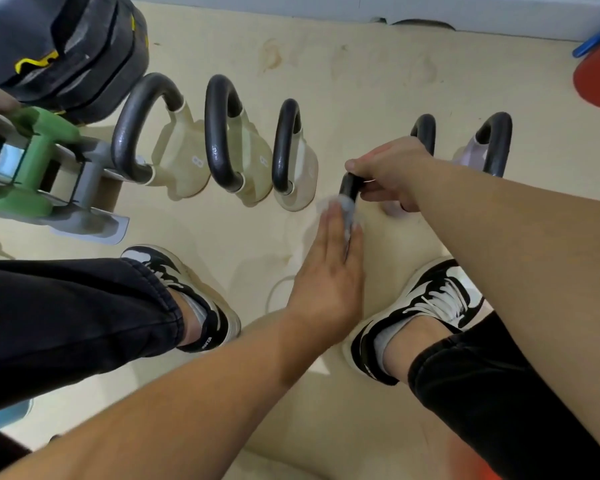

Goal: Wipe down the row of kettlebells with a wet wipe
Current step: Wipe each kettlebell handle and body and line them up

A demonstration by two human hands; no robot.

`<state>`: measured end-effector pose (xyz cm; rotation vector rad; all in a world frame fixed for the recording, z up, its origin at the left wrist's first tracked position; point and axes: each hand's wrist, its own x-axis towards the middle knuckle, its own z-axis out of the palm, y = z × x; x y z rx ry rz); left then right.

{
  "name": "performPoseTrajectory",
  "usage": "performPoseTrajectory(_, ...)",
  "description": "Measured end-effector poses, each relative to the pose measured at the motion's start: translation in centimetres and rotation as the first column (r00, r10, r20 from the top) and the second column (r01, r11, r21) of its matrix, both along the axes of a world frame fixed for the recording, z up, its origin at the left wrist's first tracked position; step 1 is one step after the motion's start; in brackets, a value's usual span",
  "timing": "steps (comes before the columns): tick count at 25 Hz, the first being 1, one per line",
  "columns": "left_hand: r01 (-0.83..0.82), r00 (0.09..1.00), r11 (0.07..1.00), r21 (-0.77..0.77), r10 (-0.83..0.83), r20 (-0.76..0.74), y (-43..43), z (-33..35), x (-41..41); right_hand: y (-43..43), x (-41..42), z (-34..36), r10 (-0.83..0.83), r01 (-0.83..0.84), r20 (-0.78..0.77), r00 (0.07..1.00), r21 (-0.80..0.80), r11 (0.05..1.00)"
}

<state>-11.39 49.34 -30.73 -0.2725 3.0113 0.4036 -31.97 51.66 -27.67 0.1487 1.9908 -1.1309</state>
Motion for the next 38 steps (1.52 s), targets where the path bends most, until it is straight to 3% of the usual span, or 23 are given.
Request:
performPoseTrajectory(4, -0.053, 0.997, 0.995, 0.085, 0.047, 0.068, -1.7, 2.4, -7.5, 0.5, 0.3, -0.2, 0.008, -0.008, -0.028, 1.0, 0.005, 1.0)
performPoseTrajectory(9, 0.133, 0.99, 0.991, 0.022, -0.131, -0.057, 0.2, 0.8, -1.2, 1.0, 0.5, 0.4, 0.047, -0.047, 0.037, 0.998, -0.002, 0.999)
performPoseTrajectory(12, 0.165, 0.984, 0.986, -0.039, -0.162, 0.071, 1.0, 0.6, 0.7, 0.8, 0.9, 0.3, 0.011, -0.01, 0.031, 0.999, -0.049, 0.999)
performPoseTrajectory(14, 0.129, 0.991, 0.989, -0.076, -0.125, 0.053, 0.4, 0.4, -0.5, 0.8, 1.1, -0.1, -0.006, 0.008, 0.019, 1.0, -0.075, 0.997)
performPoseTrajectory(19, -0.049, 0.993, 0.983, 0.176, 0.068, -0.101, -2.3, 0.7, -3.8, 0.8, 1.0, -0.3, 0.037, -0.038, -0.049, 0.998, -0.019, 0.999)
performPoseTrajectory(20, -0.154, 0.979, 0.948, 0.277, 0.184, -0.087, -2.1, 1.1, -3.7, 0.7, 1.0, -0.3, 0.045, -0.045, -0.058, 0.997, -0.011, 0.999)
performPoseTrajectory(22, -0.42, 0.891, 0.779, 0.465, 0.452, 0.048, -0.3, 1.5, -2.9, 0.5, 1.0, -0.2, 0.005, -0.006, -0.046, 0.999, -0.028, 1.0)
performPoseTrajectory(24, -0.576, 0.801, 0.644, 0.503, 0.568, 0.19, 1.7, 1.6, -1.8, 0.5, 0.7, -0.3, -0.003, 0.002, -0.029, 1.0, -0.038, 0.999)
performPoseTrajectory(28, -0.653, 0.744, 0.603, 0.458, 0.625, 0.238, 0.8, 2.1, -4.9, 0.8, 0.3, -0.4, 0.039, -0.036, 0.049, 0.998, -0.054, 0.998)
performPoseTrajectory(30, -0.647, 0.761, 0.623, 0.439, 0.556, 0.333, -1.6, 2.5, -9.4, 0.9, 0.2, -0.1, 0.021, -0.01, 0.114, 0.993, -0.092, 0.996)
performPoseTrajectory(34, -0.461, 0.815, 0.854, 0.242, 0.3, 0.495, -4.2, 3.2, -15.0, 1.1, 0.2, 0.1, -0.106, 0.131, 0.169, 0.98, -0.149, 0.98)
performPoseTrajectory(36, -0.468, 0.852, 0.843, 0.266, 0.35, 0.39, -3.7, 2.2, -13.4, 1.3, 0.3, -0.1, -0.104, 0.131, 0.172, 0.979, -0.151, 0.98)
performPoseTrajectory(38, -0.51, 0.858, 0.754, 0.415, 0.48, 0.183, -2.0, 1.2, -9.2, 1.4, 0.3, -0.2, -0.06, 0.082, 0.171, 0.983, -0.126, 0.989)
